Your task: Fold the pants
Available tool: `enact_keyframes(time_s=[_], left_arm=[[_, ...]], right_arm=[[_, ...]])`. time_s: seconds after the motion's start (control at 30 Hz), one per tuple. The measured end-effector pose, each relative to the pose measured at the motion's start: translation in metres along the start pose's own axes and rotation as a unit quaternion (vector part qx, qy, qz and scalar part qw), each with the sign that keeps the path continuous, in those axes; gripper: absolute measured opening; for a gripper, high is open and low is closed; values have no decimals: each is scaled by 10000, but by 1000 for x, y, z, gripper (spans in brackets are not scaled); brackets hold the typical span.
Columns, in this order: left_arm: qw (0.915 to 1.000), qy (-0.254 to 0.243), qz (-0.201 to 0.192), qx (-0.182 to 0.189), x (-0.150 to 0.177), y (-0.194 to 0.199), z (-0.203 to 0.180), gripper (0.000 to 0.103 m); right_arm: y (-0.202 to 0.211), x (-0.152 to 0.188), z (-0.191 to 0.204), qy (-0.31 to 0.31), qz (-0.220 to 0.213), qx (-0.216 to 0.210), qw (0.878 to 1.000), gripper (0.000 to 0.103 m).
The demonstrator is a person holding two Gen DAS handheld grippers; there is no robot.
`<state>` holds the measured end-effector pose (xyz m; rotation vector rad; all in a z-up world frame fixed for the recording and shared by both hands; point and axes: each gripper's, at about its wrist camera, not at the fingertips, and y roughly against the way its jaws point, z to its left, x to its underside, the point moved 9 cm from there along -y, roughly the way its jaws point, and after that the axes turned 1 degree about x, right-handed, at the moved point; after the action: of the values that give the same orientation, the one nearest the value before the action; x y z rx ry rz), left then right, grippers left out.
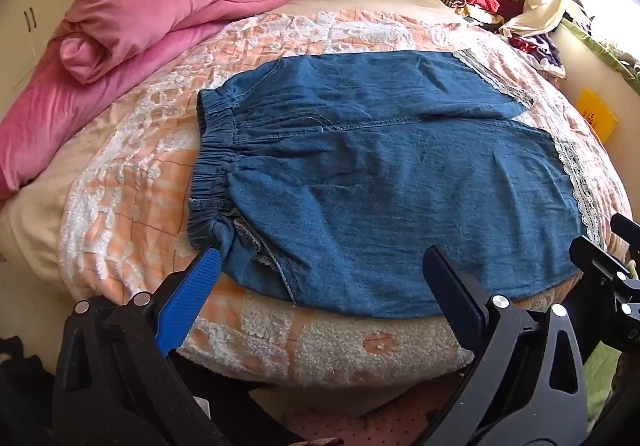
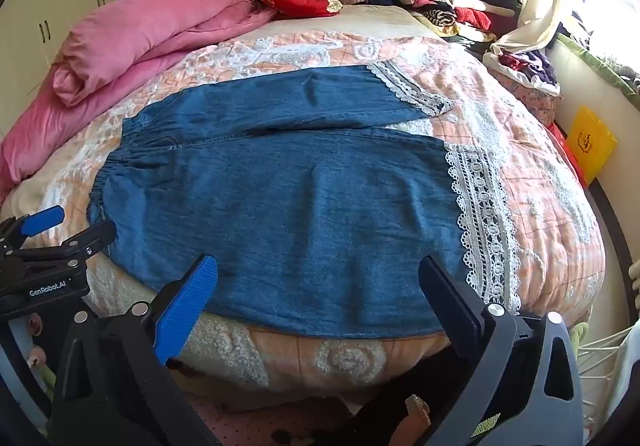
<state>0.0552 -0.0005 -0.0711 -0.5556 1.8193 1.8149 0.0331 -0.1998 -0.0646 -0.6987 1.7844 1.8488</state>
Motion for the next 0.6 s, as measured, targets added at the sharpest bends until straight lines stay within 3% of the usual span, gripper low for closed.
enact_keyframes(time_s=[0.6], left_arm=[[10000,-9,-3,-30,0,0,1,95]], right_arm=[[4,-1,5,11,-42,-58,10000,99]])
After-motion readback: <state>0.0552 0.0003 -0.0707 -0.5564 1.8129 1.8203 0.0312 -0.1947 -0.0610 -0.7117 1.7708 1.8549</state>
